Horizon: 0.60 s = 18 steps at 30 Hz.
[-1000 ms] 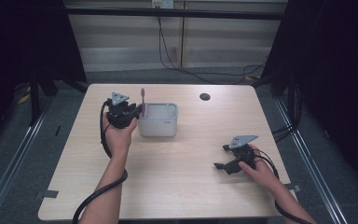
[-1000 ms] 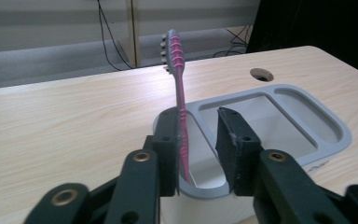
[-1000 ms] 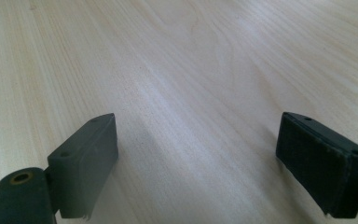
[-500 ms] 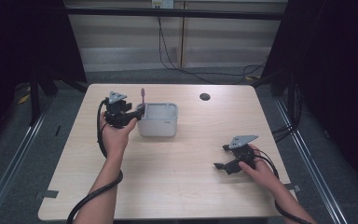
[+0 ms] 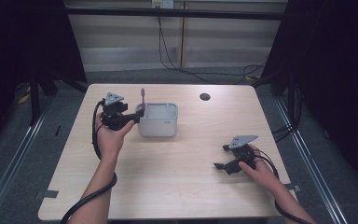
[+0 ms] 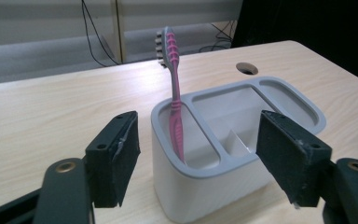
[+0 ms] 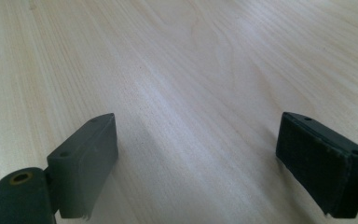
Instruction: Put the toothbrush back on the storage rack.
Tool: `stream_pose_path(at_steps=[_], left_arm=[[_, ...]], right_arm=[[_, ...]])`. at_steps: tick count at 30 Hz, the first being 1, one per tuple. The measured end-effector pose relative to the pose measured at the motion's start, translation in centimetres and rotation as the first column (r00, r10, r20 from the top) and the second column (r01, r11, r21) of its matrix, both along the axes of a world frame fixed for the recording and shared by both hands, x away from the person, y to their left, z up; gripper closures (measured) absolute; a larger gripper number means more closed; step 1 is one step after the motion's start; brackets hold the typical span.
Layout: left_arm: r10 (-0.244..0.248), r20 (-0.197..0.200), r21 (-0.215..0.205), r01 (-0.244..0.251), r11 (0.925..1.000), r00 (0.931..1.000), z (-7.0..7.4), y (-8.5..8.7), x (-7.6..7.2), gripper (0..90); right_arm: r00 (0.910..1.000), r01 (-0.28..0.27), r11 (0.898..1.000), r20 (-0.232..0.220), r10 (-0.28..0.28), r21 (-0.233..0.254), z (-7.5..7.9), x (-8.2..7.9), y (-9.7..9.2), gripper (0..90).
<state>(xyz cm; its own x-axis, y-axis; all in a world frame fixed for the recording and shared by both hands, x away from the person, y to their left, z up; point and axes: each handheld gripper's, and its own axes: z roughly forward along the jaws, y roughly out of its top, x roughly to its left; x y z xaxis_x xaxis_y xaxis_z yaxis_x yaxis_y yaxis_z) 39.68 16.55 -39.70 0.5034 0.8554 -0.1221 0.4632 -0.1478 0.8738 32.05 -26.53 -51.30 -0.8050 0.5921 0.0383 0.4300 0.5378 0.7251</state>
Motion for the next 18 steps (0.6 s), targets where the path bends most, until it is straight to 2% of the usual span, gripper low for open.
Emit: stream_pose_path(at_steps=[8, 18], left_arm=[[-0.021, -0.020, -0.006, 0.021, 0.9998, 0.9996, -0.38, 0.25, -0.34, 28.3], [-0.031, -0.022, 0.000, 0.031, 0.9995, 0.9993, -0.55, 0.49, -0.89, 27.4]], right_arm=[[1.0000, -0.001, 1.000, 0.001, 0.001, 0.000, 0.00, 0.01, -0.01, 12.4], [1.0000, -0.001, 1.000, 0.000, 0.001, -0.001, 0.00, 0.00, -0.01, 12.4]])
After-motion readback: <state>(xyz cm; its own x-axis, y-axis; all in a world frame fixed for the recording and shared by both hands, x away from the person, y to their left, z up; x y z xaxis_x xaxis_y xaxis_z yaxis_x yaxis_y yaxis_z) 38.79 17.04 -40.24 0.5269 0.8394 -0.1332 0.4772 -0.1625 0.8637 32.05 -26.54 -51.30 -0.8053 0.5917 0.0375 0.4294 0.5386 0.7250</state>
